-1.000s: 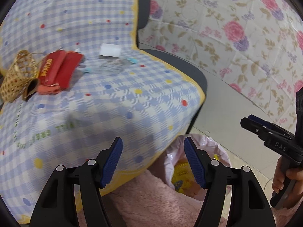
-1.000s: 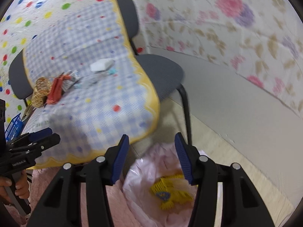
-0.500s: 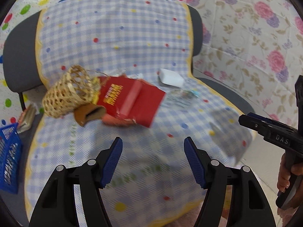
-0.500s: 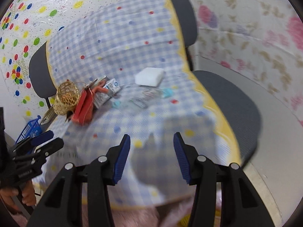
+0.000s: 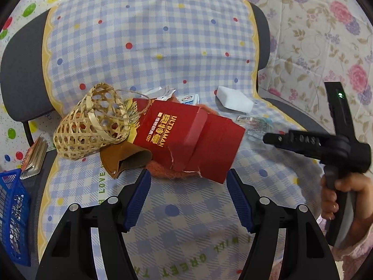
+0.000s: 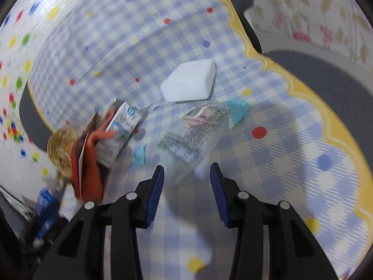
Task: Collect trash
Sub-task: 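Grasp the clear plastic wrapper with the right gripper, then grasp the white foam block with the left gripper while the right gripper holds the wrapper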
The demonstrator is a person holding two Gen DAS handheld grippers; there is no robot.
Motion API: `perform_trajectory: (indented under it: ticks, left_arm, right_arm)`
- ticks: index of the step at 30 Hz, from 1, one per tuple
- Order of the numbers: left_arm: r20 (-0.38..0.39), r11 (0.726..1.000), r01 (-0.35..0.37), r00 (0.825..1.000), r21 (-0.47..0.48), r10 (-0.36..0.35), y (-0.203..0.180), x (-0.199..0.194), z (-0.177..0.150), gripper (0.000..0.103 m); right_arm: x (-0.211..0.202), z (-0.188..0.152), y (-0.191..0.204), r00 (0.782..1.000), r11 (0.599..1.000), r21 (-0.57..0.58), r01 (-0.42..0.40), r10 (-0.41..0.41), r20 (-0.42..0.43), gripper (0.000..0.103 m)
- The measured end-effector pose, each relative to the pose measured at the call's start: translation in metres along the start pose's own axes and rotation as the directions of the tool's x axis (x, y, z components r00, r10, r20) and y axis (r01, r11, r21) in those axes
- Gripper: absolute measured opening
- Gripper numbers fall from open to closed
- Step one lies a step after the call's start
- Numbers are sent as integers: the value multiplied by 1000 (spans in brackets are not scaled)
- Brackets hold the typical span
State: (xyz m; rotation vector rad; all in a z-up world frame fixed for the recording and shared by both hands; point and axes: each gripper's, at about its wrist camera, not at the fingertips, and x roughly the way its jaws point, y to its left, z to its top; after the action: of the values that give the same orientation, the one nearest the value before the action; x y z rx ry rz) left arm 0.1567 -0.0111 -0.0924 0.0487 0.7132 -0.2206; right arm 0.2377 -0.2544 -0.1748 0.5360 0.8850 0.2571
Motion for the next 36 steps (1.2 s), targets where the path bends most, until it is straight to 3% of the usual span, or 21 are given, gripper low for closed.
perform_trajectory:
  ticks: [3, 7, 10, 14, 17, 19, 23, 33, 36]
  left_arm:
    - [-10, 1000, -3, 1000, -18, 3, 6, 3, -1, 68]
    - [-14, 999, -24, 1000, -25, 24, 13, -3, -5, 68]
    - [-11, 998, -42, 999, -36, 41, 18, -10, -7, 68]
    - [-7, 998, -49, 999, -38, 48, 16, -17, -8, 68]
    - [-6, 999, -42, 999, -25, 42, 4, -19, -8, 70]
    - [-6, 999, -36, 999, -6, 36, -8, -20, -7, 73]
    - [5, 1000, -11, 1000, 27, 11, -31, -22, -1, 78]
    - [4, 994, 51, 999, 101, -52, -109, 20, 43, 85]
    - [-22, 996, 23, 1000, 90, -21, -125, 47, 56, 88]
  right_arm:
    - [11, 12, -9, 999, 996, 84, -23, 21, 28, 38]
    - [11, 17, -16, 998, 986, 157, -62, 57, 41, 15]
    - [-15, 10, -9, 995, 995, 89, -51, 43, 92, 6]
    - [-70, -4, 9, 982, 995, -88, 36, -19, 189, 4]
    - [-109, -17, 22, 959, 967, -213, 142, -81, 272, 4]
    - [-125, -27, 23, 956, 951, -257, 173, -99, 276, 4]
    - [-146, -40, 14, 952, 943, -276, 186, -104, 288, 4]
    - [-187, -34, -8, 882, 935, -223, 278, -155, 446, 4]
    - [-192, -26, -20, 865, 938, -189, 289, -172, 472, 4]
